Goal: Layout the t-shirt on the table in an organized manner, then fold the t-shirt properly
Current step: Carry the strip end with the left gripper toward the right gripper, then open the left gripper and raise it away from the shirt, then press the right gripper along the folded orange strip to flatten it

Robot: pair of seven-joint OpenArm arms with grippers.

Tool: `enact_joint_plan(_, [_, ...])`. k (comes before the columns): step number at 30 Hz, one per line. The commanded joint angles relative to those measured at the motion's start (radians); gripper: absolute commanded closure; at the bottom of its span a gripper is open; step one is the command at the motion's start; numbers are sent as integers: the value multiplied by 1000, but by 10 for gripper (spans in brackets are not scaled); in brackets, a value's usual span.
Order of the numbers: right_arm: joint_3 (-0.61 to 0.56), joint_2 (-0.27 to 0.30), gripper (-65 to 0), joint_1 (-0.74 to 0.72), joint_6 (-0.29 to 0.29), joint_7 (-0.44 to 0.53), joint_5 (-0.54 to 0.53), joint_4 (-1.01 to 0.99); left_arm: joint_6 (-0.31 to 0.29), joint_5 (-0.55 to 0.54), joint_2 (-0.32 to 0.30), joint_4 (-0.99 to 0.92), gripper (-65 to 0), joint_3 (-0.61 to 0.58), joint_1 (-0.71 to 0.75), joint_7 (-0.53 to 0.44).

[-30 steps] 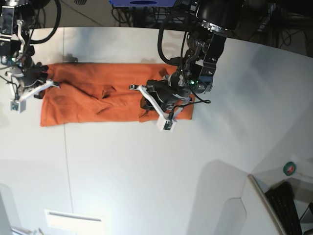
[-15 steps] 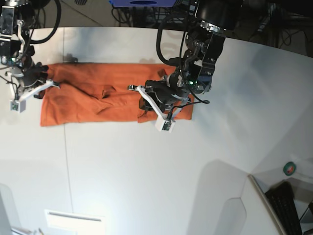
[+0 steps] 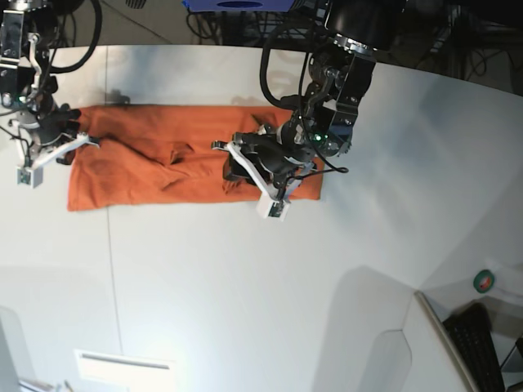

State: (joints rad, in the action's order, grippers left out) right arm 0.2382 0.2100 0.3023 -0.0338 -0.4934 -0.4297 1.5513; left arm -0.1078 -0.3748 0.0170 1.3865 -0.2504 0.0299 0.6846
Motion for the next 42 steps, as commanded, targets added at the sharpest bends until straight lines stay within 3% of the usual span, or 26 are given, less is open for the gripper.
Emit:
enact_joint_plan(1, [6,12,0,-8,-1,20,-5,21,-10,-14,11,21,-326,-2,-15,-19])
enact_joint_plan(4, [5,12,0,-10,-1,20,-5,21,-10,-16,11,21,-426,-43,-18,-19])
enact_joint_plan(7, [5,12,0,-10,-1,20,-5,21,-10,-16,11,7,-481,-123,-40,-19])
enact_joint_plan(12, [8,12,0,-10,-1,20,-5,21,-10,-16,10,-16,-467,-231,-75,-19])
enact_joint_plan(15, [8,12,0,-10,-1,20,-5,22,-10,-17,-5,89,-388,-186,-40,-18])
enact_joint_plan(17, [5,12,0,-10,-1,20,-5,42,-10,-17,-44,196,-280,-89,17,-18])
enact_joint_plan(20, [0,9,0,-10,-1,20,-5,97,-10,-17,-90,316,-5,127,112,-18])
enact_joint_plan(24, [-58,-30,0,-41,-2,6,-7,139,-16,-17,-121,319,0,503,192,-19])
enact_joint_plan(26, [-164,-30,0,-88,-2,-87,-7,139,-16,-17,-151,265,0,665,206,-19])
enact_joint_plan(28, [-282,-34,0,-124,-2,-175,-8,148,-16,-17,-183,202,0,799,218,-21])
enact_joint_plan(31, [-360,-90,0,-139,-2,-184,-76,134,-20,-17,-213,132,0,966,235,-24])
enact_joint_plan(33, [-365,-123,-137,-150,-2,-187,-131,88,-79,-17,-219,89,0,1064,236,-24])
enact_joint_plan(35, [-366,-137,-290,-163,-5,-186,-183,31,-191,-17,-231,47,0,1163,235,-22])
enact_joint_plan(36, [-366,-140,-333,-170,-22,-187,-203,11,-234,-16,-231,32,0,1198,233,-22])
enact_joint_plan(38, [-366,-142,-380,-183,-73,-192,-228,-27,-300,-8,-240,7,0,1258,232,-21])
enact_joint_plan(42, [-366,-143,-389,-202,-94,-192,-229,-78,-309,-8,-249,-3,0,1265,236,-21])
